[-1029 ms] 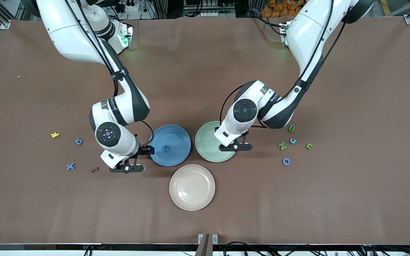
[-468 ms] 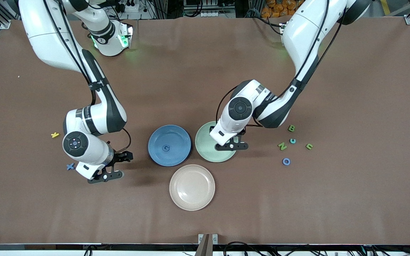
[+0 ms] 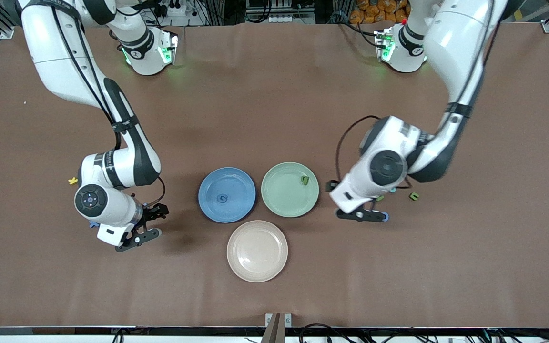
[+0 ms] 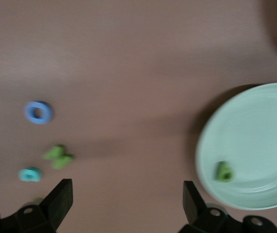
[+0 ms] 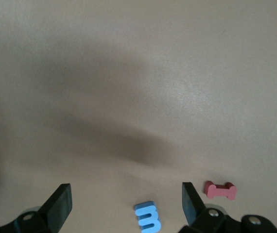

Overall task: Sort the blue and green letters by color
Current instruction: 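Grasp the green N with the left gripper while the right gripper grasps the blue 3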

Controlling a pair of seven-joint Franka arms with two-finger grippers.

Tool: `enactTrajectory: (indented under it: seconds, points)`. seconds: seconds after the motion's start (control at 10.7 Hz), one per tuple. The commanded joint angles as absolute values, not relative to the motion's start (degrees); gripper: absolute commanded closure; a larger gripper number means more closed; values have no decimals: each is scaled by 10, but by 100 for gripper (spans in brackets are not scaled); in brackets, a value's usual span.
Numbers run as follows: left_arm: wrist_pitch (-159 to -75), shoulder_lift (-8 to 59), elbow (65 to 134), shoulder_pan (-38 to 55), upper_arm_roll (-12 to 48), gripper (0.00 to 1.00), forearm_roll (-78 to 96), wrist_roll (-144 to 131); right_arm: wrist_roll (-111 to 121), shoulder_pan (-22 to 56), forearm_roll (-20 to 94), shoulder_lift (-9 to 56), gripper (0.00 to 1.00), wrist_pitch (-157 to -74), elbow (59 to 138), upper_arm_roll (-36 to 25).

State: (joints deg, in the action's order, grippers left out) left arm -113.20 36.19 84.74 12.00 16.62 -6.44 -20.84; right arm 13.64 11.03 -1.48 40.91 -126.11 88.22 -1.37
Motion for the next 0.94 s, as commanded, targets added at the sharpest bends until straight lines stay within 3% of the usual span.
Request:
enactTrajectory:
  seconds: [0.0, 0.28, 0.56, 0.84]
  points:
    - [-1134, 323, 910, 56, 171, 0, -69, -88, 205, 92, -16, 410, 0, -1271, 894, -5]
    - [-1214, 306, 988, -2, 177, 0, -112, 22, 247, 77, -12, 398, 0, -1323, 951, -3]
    - [-1284, 283, 1062, -17, 185, 0, -113, 127, 264, 63, -12, 366, 0, -1325, 997, -2]
    - [-1320, 278, 1085, -17, 203, 0, -114, 183, 264, 64, -12, 345, 0, -1325, 1025, -2]
